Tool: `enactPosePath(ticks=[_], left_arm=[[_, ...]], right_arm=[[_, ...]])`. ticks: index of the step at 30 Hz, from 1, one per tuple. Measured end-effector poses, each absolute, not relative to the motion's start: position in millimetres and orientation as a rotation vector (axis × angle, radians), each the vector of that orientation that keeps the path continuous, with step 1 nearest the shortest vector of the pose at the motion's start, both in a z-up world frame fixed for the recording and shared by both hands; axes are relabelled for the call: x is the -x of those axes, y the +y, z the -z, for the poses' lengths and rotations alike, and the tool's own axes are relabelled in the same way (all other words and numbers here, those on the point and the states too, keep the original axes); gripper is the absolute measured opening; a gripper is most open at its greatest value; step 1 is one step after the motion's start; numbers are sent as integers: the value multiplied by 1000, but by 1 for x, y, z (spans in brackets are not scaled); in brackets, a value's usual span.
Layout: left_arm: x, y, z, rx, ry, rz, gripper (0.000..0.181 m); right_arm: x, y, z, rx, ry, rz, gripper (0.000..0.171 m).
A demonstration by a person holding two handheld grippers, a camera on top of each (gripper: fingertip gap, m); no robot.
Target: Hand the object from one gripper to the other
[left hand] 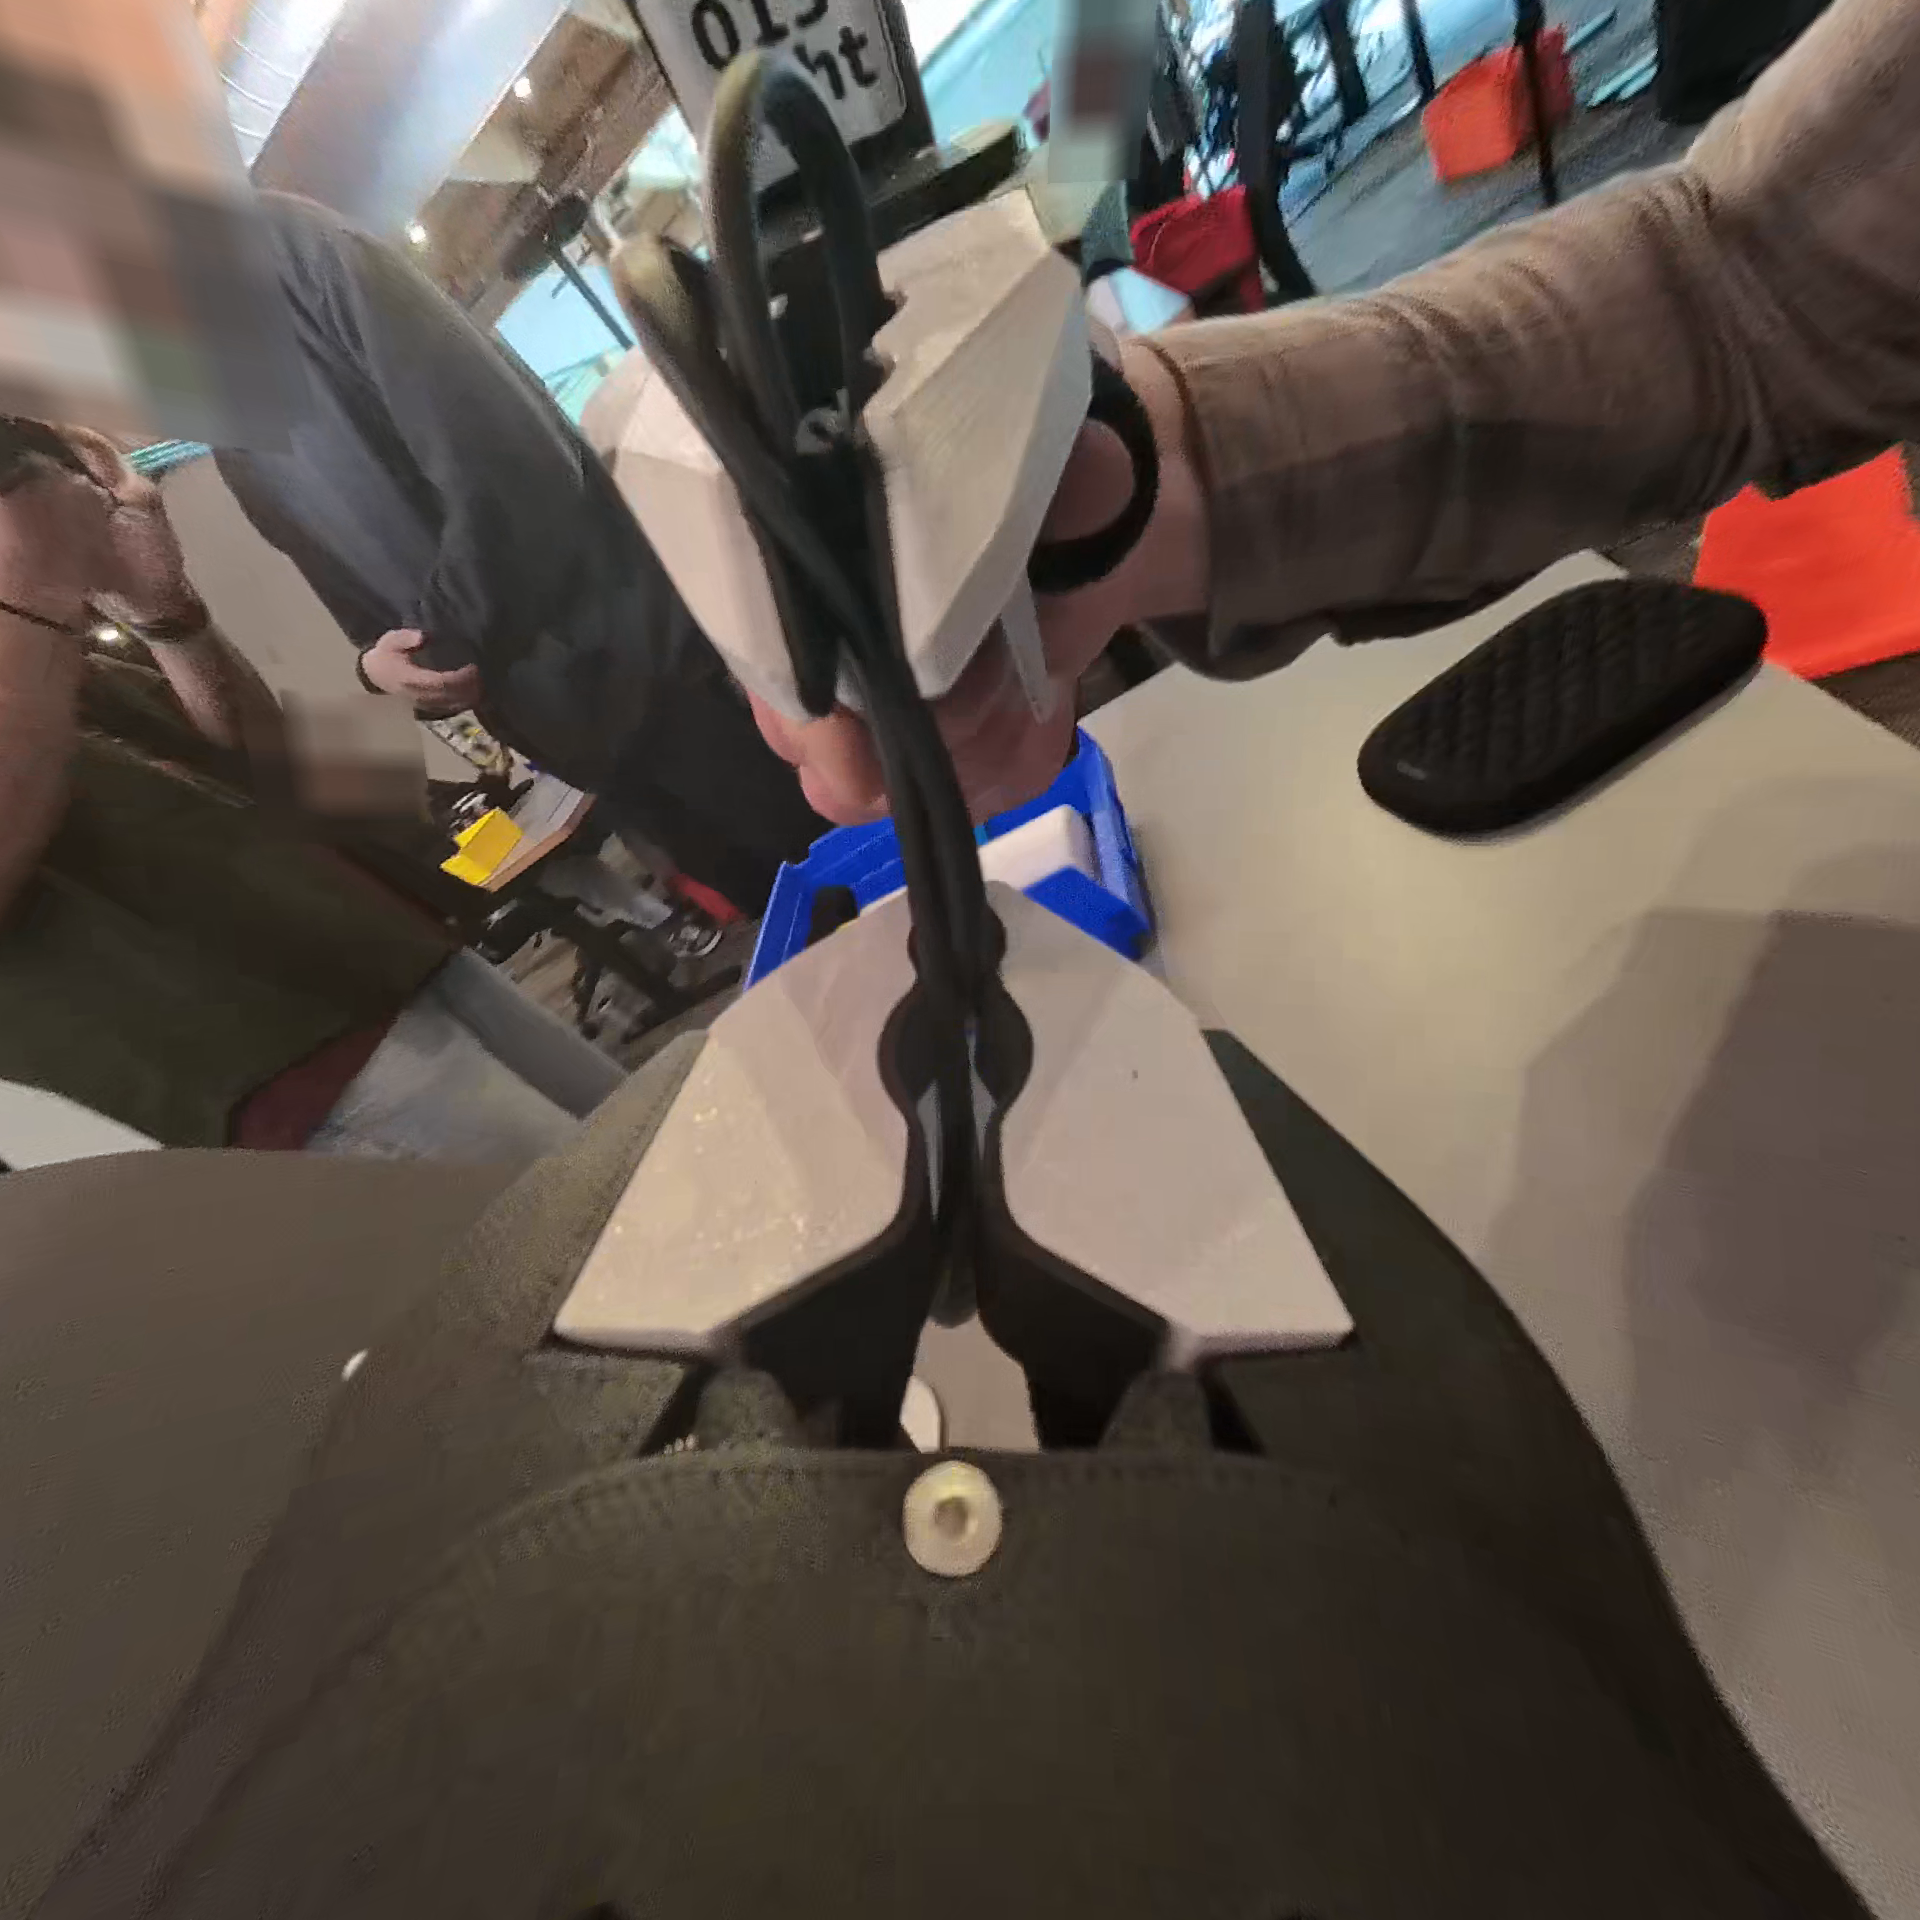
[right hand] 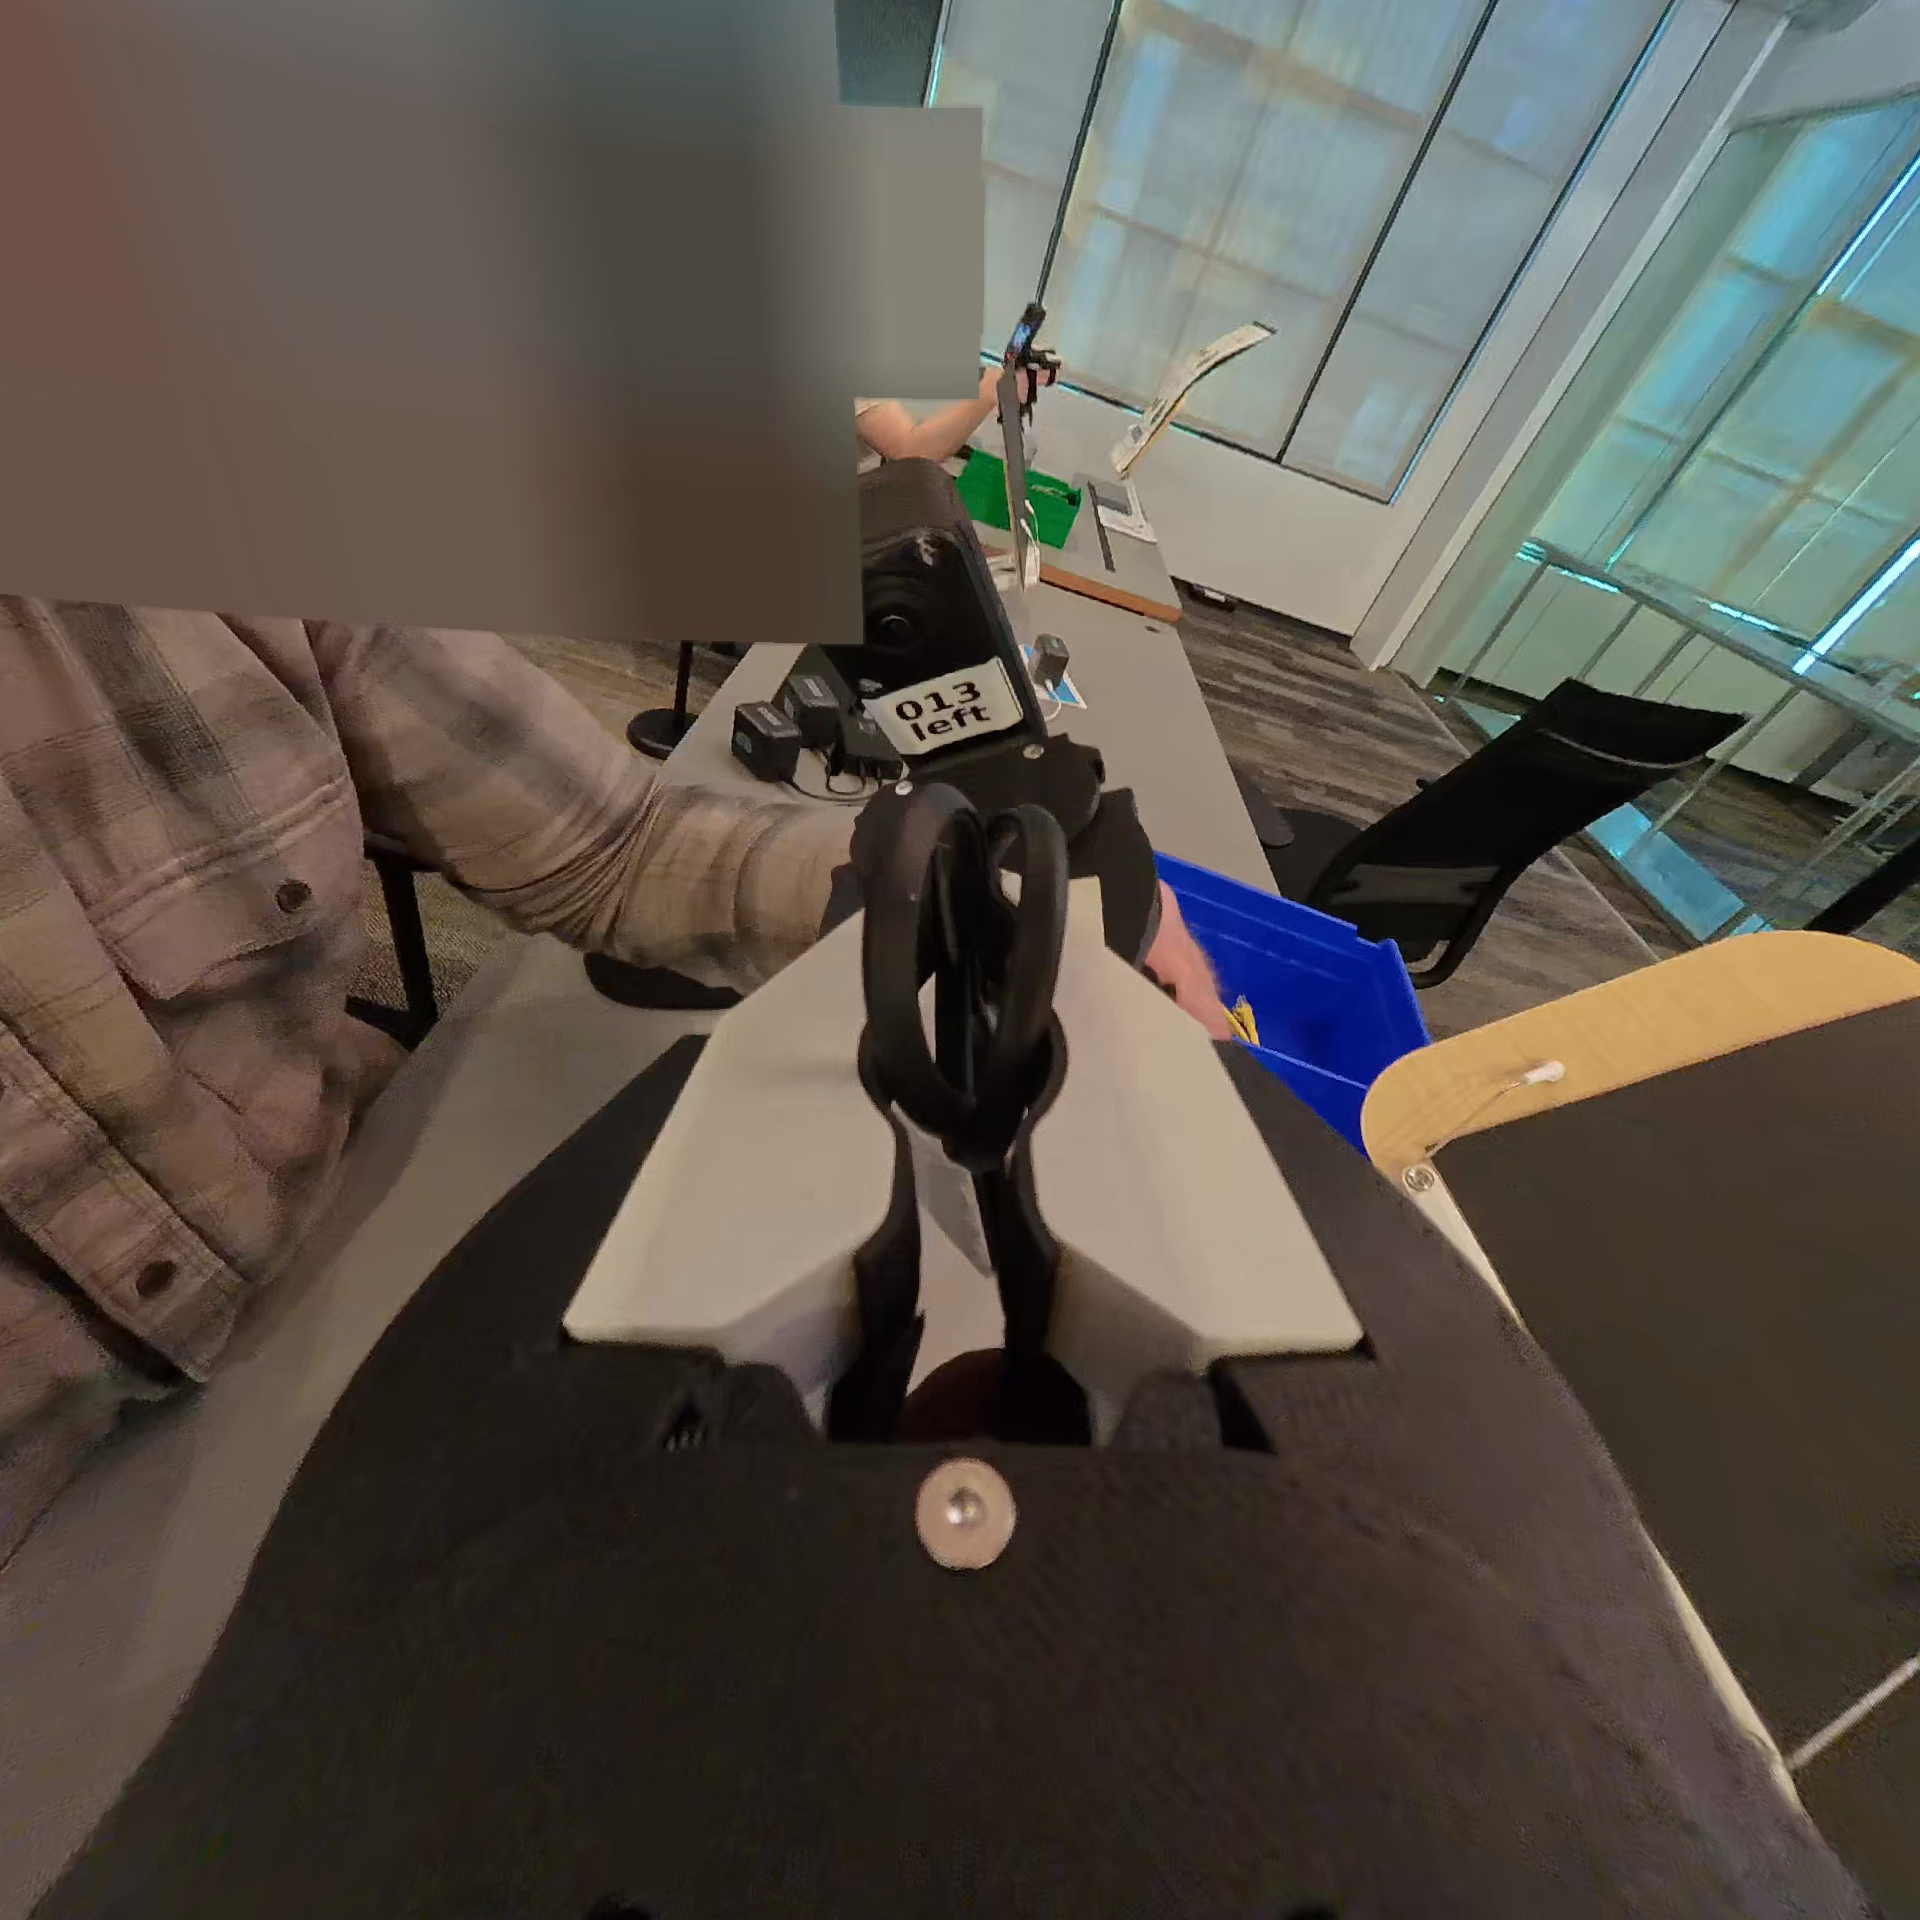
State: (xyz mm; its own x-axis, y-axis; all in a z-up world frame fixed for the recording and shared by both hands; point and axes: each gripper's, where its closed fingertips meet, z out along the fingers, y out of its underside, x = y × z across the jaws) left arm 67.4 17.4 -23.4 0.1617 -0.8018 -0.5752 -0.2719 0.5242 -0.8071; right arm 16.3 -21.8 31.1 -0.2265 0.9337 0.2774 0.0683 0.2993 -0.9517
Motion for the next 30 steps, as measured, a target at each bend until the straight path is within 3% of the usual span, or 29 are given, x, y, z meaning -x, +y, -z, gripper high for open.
enactPosePath(ticks=[16,30], left_arm=[[0,7,44,989,1265,544,1],[-61,36,19,1051,1126,400,1]], right_arm=[[44,-36,-2,954,-1620,-1154,4],[-17,-2,-30,999,-1441,-1104,6]])
